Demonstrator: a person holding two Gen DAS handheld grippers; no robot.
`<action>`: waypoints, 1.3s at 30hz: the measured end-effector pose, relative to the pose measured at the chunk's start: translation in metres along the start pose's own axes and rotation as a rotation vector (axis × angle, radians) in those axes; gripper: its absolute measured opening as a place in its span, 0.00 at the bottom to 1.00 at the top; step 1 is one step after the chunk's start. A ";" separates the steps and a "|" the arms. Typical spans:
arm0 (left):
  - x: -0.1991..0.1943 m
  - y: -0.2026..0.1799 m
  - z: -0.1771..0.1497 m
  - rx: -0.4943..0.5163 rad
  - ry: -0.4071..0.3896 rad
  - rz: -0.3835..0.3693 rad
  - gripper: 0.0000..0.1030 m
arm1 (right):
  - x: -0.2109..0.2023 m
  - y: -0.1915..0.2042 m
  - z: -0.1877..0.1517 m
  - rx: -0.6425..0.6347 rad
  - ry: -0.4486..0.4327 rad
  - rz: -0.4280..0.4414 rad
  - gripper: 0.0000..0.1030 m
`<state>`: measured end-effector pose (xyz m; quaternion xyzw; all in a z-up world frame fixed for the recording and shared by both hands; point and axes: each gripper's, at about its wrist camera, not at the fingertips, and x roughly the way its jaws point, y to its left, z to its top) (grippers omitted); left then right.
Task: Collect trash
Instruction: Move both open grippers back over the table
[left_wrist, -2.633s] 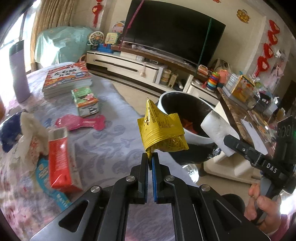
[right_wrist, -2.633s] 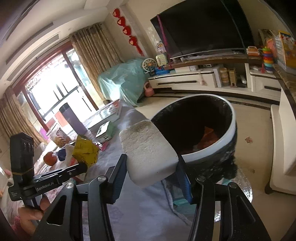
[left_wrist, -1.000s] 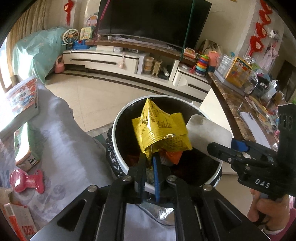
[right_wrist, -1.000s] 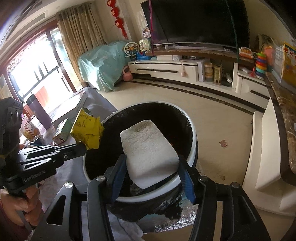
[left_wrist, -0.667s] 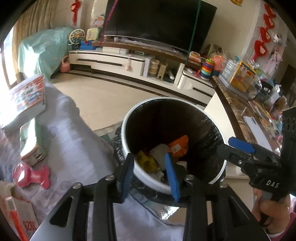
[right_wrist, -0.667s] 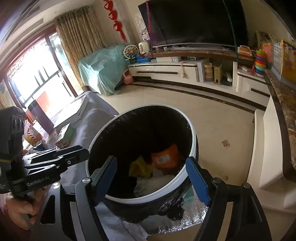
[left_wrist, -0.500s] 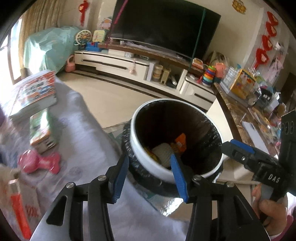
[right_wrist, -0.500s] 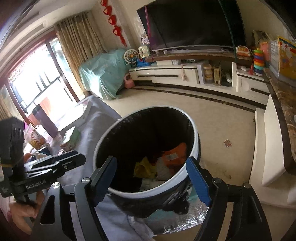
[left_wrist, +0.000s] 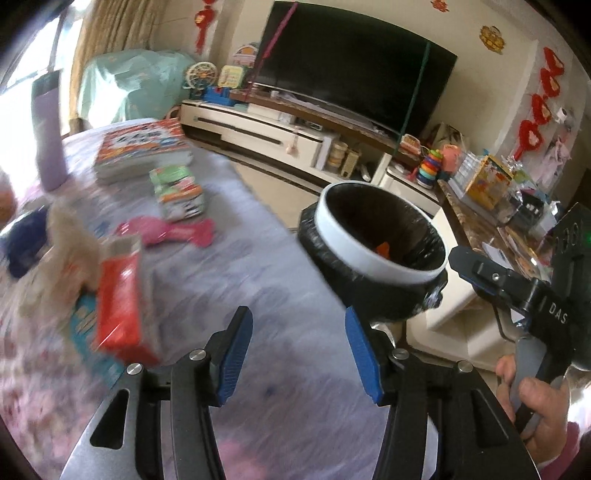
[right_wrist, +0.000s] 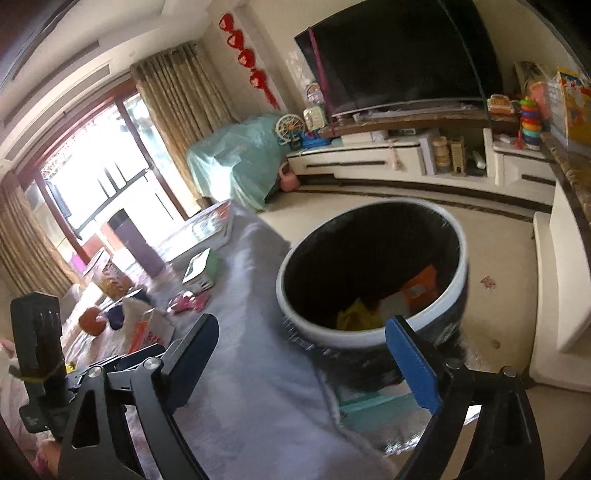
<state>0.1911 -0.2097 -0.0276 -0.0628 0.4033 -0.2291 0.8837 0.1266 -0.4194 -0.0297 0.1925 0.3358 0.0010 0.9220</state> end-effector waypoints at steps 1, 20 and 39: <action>-0.006 0.005 -0.004 -0.011 -0.003 0.003 0.50 | 0.000 0.004 -0.004 0.001 0.003 0.006 0.90; -0.103 0.108 -0.065 -0.248 -0.050 0.171 0.50 | 0.038 0.099 -0.068 -0.088 0.149 0.164 0.90; -0.118 0.132 -0.063 -0.292 -0.054 0.215 0.50 | 0.075 0.166 -0.076 -0.189 0.161 0.219 0.90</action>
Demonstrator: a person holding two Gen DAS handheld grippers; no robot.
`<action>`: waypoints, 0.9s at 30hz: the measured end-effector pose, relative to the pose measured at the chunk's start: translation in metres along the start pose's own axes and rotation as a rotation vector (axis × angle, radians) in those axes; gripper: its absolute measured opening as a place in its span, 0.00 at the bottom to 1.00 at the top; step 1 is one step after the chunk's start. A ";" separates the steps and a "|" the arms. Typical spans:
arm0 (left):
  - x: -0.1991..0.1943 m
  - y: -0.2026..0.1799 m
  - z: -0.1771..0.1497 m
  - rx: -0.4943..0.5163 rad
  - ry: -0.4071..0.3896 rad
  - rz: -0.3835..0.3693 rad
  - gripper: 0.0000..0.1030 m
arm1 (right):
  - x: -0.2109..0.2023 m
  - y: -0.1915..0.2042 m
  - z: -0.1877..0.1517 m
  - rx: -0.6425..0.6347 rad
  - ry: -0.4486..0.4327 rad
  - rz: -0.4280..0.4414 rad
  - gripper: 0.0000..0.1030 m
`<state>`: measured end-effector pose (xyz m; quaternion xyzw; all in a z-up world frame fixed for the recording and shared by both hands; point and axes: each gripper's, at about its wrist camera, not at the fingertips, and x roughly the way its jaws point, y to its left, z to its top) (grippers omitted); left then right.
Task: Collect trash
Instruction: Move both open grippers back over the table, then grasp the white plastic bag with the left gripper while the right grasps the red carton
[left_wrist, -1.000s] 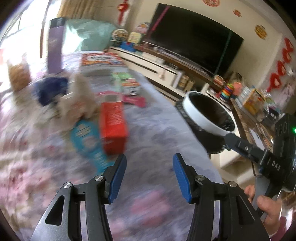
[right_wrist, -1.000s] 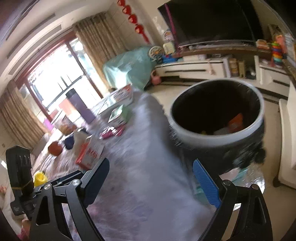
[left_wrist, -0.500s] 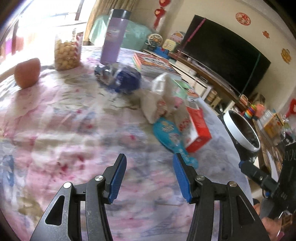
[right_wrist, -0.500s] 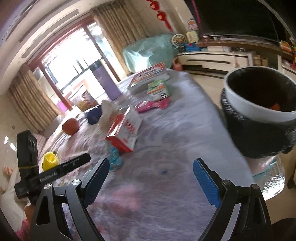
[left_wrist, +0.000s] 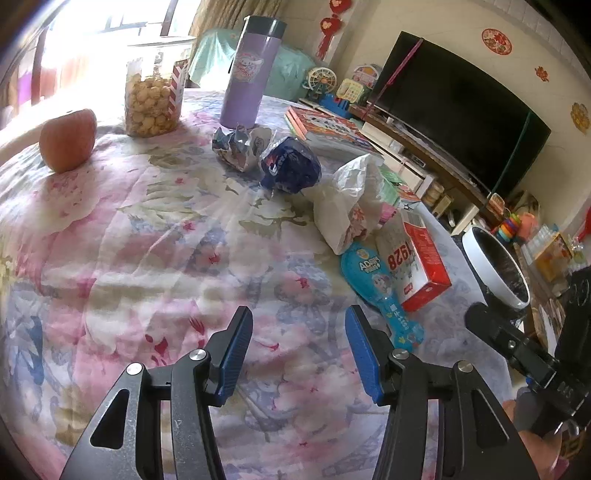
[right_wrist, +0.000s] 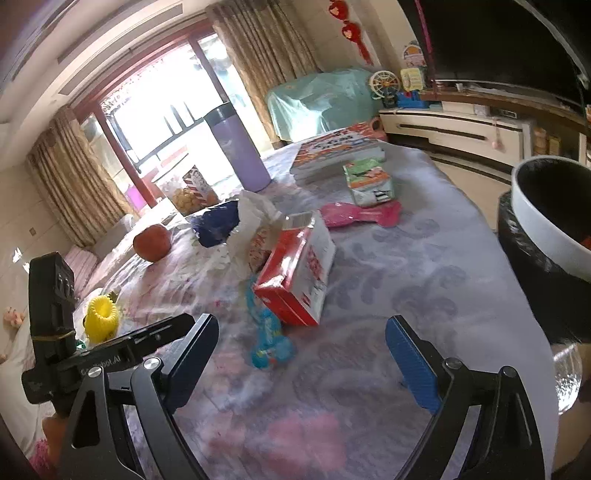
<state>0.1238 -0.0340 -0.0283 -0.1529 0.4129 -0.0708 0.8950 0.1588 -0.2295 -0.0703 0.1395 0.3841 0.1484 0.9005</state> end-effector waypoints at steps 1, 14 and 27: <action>0.003 0.003 0.003 0.001 0.002 -0.002 0.50 | 0.004 0.002 0.001 -0.007 0.003 0.000 0.90; 0.042 -0.002 0.041 0.017 0.019 -0.050 0.50 | 0.040 0.000 0.021 -0.001 0.036 0.004 0.80; 0.103 -0.012 0.065 0.017 0.031 -0.081 0.14 | 0.023 -0.021 0.027 0.000 0.061 0.025 0.34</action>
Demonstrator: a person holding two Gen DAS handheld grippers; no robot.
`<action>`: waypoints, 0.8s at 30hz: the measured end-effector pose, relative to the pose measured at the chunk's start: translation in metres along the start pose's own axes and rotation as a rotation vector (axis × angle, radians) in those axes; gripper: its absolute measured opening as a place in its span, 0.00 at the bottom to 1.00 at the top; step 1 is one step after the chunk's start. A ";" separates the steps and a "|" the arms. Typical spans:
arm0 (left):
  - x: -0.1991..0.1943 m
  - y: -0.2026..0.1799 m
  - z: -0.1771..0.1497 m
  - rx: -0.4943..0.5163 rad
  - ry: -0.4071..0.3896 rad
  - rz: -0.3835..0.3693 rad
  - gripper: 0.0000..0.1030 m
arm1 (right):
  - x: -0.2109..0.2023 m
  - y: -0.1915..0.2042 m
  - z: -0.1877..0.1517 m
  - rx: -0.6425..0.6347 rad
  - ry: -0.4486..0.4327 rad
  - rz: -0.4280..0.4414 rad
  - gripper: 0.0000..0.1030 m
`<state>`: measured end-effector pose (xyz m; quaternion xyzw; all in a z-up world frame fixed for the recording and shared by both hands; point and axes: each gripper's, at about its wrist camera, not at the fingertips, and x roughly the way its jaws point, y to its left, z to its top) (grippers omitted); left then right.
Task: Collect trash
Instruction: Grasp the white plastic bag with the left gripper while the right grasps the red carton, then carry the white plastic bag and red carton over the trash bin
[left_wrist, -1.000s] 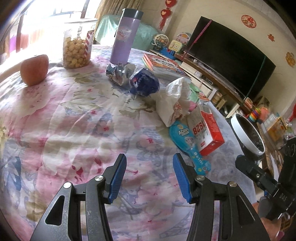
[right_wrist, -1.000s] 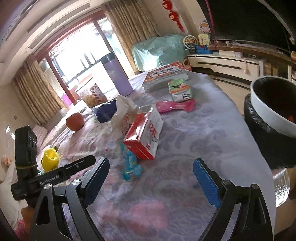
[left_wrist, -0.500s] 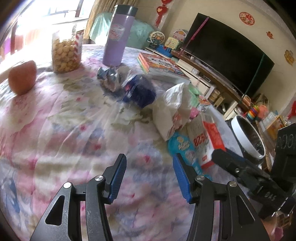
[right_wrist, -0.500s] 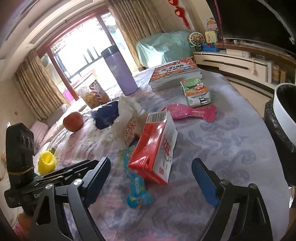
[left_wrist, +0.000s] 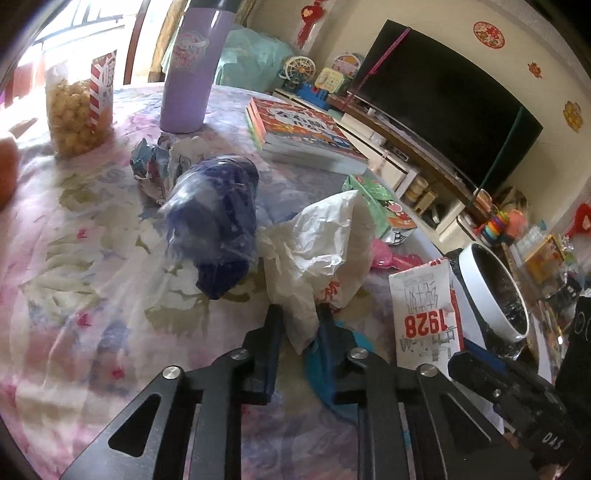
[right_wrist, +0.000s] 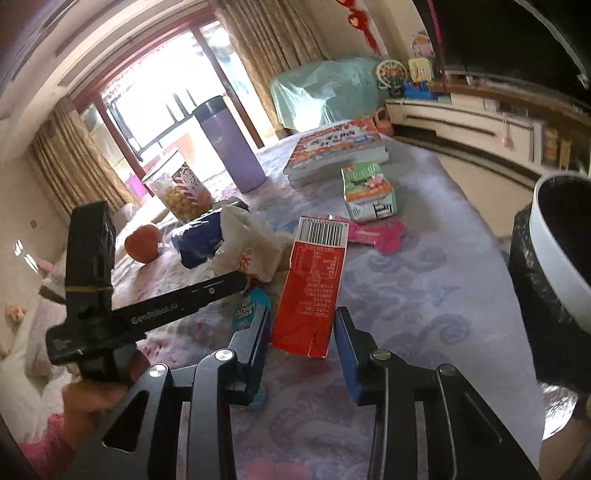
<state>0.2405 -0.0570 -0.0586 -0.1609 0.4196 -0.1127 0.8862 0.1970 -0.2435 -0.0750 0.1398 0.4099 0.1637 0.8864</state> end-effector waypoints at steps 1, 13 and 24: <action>-0.002 -0.001 -0.001 0.001 -0.004 0.001 0.13 | 0.001 -0.001 0.000 0.010 0.002 0.007 0.36; -0.058 0.018 -0.031 -0.020 -0.048 0.025 0.11 | 0.029 0.019 -0.002 0.007 0.016 -0.028 0.50; -0.068 -0.001 -0.043 0.016 -0.023 -0.004 0.10 | 0.008 0.005 -0.009 0.027 -0.018 -0.057 0.30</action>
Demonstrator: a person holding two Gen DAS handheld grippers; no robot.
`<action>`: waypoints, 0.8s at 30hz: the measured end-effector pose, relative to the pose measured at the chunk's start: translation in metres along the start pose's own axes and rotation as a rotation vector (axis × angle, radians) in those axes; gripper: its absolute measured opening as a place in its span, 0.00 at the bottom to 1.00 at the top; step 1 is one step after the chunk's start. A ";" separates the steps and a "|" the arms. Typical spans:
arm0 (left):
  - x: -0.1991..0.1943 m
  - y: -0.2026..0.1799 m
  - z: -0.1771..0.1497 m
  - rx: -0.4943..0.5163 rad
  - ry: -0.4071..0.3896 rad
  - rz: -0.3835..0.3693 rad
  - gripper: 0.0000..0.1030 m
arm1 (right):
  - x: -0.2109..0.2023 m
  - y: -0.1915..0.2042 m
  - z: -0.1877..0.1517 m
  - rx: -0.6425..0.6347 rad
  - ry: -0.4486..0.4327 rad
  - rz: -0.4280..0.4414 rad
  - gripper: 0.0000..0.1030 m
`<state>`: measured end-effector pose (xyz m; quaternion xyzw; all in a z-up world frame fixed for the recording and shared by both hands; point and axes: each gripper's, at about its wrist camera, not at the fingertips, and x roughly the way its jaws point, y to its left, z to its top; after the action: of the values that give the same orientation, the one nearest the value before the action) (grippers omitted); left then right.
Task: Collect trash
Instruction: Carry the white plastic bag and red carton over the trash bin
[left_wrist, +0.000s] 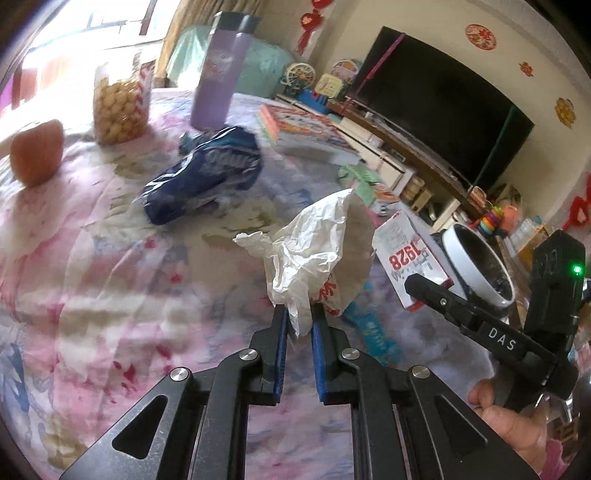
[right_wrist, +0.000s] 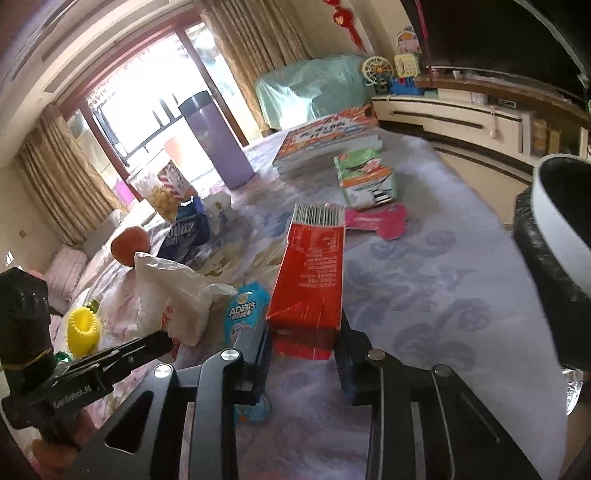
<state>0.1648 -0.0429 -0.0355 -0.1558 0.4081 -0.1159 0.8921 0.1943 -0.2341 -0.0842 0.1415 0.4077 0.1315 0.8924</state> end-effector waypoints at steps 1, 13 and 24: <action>-0.001 -0.003 0.000 0.006 -0.002 -0.005 0.10 | -0.005 -0.003 0.000 0.001 -0.009 -0.005 0.30; 0.013 -0.044 -0.003 0.081 0.023 -0.074 0.10 | -0.054 -0.035 -0.014 0.030 -0.066 -0.042 0.30; 0.038 -0.093 0.005 0.168 0.054 -0.129 0.10 | -0.090 -0.064 -0.017 0.067 -0.114 -0.078 0.30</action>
<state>0.1853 -0.1407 -0.0245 -0.1034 0.4099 -0.2110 0.8814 0.1323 -0.3228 -0.0557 0.1627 0.3655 0.0744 0.9134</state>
